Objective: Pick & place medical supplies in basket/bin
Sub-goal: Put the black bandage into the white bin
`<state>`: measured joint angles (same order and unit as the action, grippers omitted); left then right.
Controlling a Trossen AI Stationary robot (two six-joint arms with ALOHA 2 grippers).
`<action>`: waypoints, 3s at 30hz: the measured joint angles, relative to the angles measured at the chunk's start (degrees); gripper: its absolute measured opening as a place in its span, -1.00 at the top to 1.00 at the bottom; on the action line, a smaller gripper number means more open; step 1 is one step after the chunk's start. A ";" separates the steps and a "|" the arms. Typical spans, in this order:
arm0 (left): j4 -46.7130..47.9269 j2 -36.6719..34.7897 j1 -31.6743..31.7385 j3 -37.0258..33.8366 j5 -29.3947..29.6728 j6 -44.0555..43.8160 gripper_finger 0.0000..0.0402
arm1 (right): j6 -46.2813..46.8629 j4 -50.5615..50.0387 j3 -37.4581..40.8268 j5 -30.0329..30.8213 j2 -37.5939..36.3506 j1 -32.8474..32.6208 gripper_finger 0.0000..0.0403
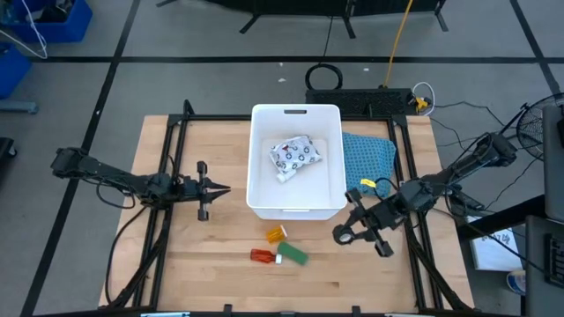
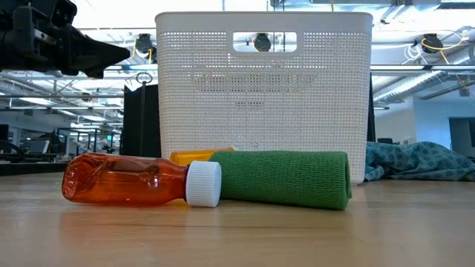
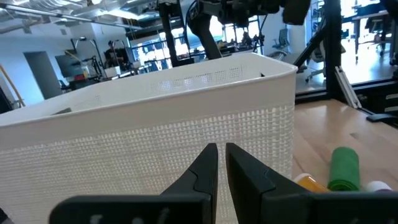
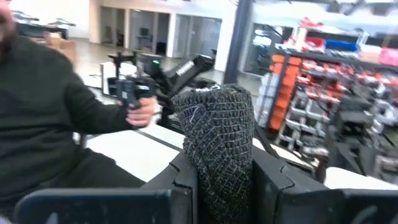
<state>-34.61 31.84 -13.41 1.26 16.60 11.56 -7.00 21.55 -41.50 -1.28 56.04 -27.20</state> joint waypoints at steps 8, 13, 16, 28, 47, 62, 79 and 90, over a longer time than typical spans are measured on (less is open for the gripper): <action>0.00 0.02 0.00 0.00 0.02 1.58 0.81 | 4.93 -4.32 -2.35 -3.94 2.36 8.73 0.63; -1.50 -0.01 0.00 0.00 0.02 1.46 0.81 | 2.25 -7.74 -8.42 -9.65 3.89 12.95 0.63; -2.42 0.00 0.00 0.00 0.02 1.23 0.81 | 1.83 -12.09 -14.58 -14.61 6.17 15.49 0.63; -2.56 0.02 0.00 0.00 0.01 1.70 0.81 | -0.78 -47.45 -46.37 -18.16 25.45 35.18 0.63; -2.49 0.02 -0.01 0.00 0.00 5.69 0.81 | -25.60 -81.90 -67.69 -13.21 54.16 52.28 0.63; -0.10 0.02 -0.02 0.00 0.45 7.61 0.81 | -43.67 -79.89 -54.83 -5.83 59.86 46.87 0.63; 0.14 0.02 -0.02 0.00 0.45 6.41 0.81 | -44.64 -69.75 -43.19 -3.57 59.60 46.32 0.60; 0.10 0.02 -0.02 0.00 0.45 6.26 0.81 | -43.27 -67.92 -43.10 -2.25 59.58 46.32 0.22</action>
<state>-34.51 31.86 -13.43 1.26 17.05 17.82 -50.27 -46.38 -84.60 -3.53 115.61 19.11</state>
